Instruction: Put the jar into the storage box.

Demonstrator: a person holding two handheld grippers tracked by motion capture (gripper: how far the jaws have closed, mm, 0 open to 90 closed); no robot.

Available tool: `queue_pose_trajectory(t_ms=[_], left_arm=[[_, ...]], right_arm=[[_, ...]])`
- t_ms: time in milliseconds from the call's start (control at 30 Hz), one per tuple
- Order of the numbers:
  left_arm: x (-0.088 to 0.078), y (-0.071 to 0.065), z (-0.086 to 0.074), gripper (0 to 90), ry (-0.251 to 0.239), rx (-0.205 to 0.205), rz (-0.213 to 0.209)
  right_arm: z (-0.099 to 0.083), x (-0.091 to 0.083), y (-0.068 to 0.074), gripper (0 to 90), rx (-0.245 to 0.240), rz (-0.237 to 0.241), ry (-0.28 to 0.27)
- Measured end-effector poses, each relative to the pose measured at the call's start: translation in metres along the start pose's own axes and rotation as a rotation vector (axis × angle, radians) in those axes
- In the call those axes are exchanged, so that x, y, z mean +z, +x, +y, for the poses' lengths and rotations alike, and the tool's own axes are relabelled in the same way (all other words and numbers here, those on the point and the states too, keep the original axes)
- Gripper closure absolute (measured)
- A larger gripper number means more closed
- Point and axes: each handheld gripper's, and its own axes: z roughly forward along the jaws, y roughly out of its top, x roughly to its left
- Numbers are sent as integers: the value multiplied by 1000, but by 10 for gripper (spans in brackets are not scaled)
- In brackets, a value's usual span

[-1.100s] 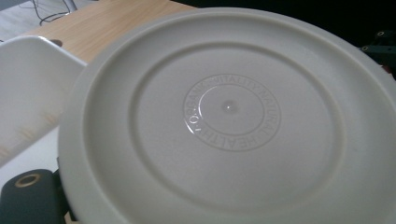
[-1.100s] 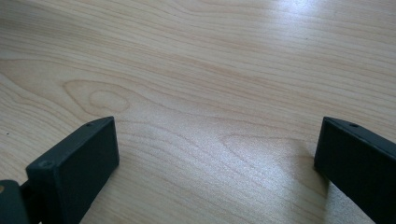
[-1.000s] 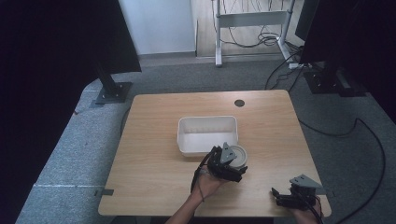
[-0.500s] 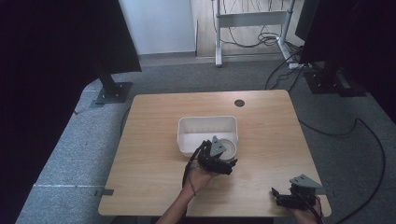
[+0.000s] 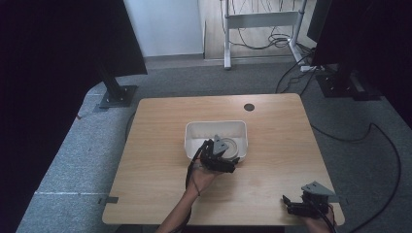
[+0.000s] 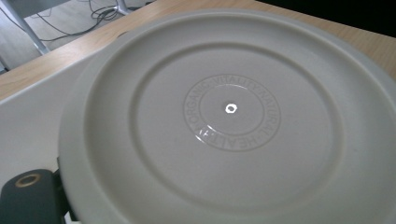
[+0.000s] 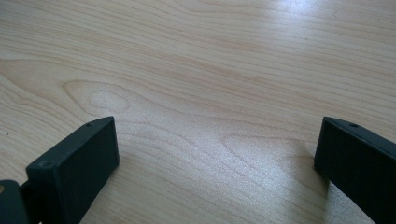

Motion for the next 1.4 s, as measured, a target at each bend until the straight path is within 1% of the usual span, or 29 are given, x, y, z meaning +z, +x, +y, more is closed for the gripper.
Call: queue_pose_trajectory(t_ms=[167,300,367,433,667,900,1167,1400], left_arm=[[4,6,1,101,-4,-8,11],[9,13,3,101,-19,-28,35],[11,14,4,101,-22,-30,40],[15,17,5,101,-27,-38,58],[25,20,5,101,-32,-45,81],[37,24,-3,101,-20,-50,105],[46,28,-13,101,-10,-57,126],[51,29,-22,101,-10,-80,141]], right_arm=[[0,0,0,0,0,0,0],[0,0,0,0,0,0,0],[0,0,0,0,0,0,0],[0,0,0,0,0,0,0],[0,0,0,0,0,0,0],[0,0,0,0,0,1,-1],[0,0,0,0,0,0,-1],[0,0,0,0,0,0,-1]])
